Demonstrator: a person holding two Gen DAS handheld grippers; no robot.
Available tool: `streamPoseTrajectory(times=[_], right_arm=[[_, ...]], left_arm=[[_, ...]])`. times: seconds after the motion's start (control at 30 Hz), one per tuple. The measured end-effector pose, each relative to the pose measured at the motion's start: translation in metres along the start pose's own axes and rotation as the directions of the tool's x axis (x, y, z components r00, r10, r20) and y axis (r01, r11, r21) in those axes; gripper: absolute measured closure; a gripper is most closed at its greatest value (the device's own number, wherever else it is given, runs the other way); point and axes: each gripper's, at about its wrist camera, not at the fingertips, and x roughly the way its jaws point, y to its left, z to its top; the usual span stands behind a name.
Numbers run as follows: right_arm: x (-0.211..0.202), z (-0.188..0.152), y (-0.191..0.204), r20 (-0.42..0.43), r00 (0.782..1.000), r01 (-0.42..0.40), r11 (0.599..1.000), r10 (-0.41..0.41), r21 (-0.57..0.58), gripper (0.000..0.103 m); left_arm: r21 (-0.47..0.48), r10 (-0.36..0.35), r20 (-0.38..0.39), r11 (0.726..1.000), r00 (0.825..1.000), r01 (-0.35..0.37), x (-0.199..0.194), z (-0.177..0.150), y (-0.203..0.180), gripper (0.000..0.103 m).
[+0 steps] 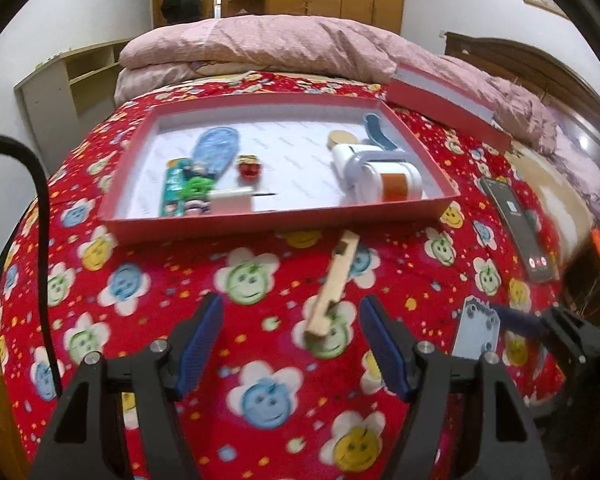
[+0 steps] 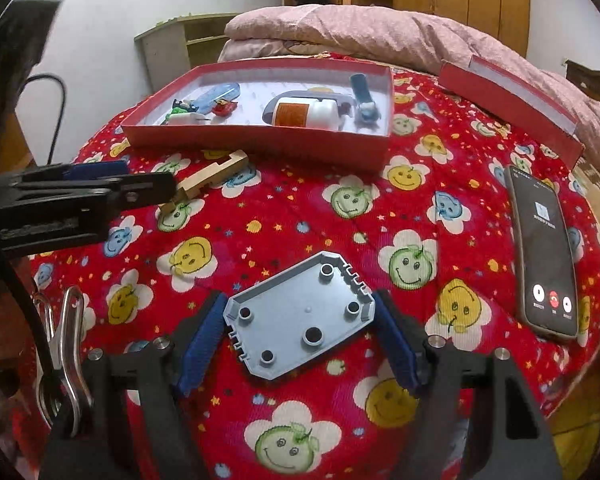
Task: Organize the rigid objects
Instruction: 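Close right tool on grey plastic plate while left tool grasps wooden stick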
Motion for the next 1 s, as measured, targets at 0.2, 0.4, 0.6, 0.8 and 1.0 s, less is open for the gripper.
streamPoseTrajectory(times=[0.2, 0.4, 0.6, 0.8, 1.0], right_arm=[[-0.001, -0.003, 0.0, 0.015, 1.0, -0.002, 1.0, 0.002, 0.002, 0.028], [-0.001, -0.004, 0.0, 0.024, 1.0, 0.001, 1.0, -0.001, -0.001, 0.028], [-0.001, -0.005, 0.001, 0.029, 1.0, -0.002, 1.0, 0.002, 0.001, 0.028], [-0.001, -0.005, 0.0, 0.033, 0.999, -0.005, 1.0, 0.005, 0.003, 0.028], [-0.001, -0.005, 0.001, 0.036, 0.999, -0.002, 1.0, 0.002, 0.002, 0.028]], left_arm=[[0.051, 0.021, -0.01, 0.999, 1.0, -0.02, 0.02, 0.004, -0.02, 0.05], [0.057, 0.026, 0.004, 0.998, 1.0, -0.026, 0.025, 0.003, -0.024, 0.073], [0.04, 0.007, -0.01, 0.999, 1.0, -0.006, 0.02, 0.001, -0.016, 0.091], [0.02, 0.027, -0.027, 0.999, 0.999, -0.026, 0.007, -0.015, 0.001, 0.091], [0.014, 0.031, -0.013, 0.999, 0.999, -0.031, 0.007, -0.018, 0.003, 0.091]])
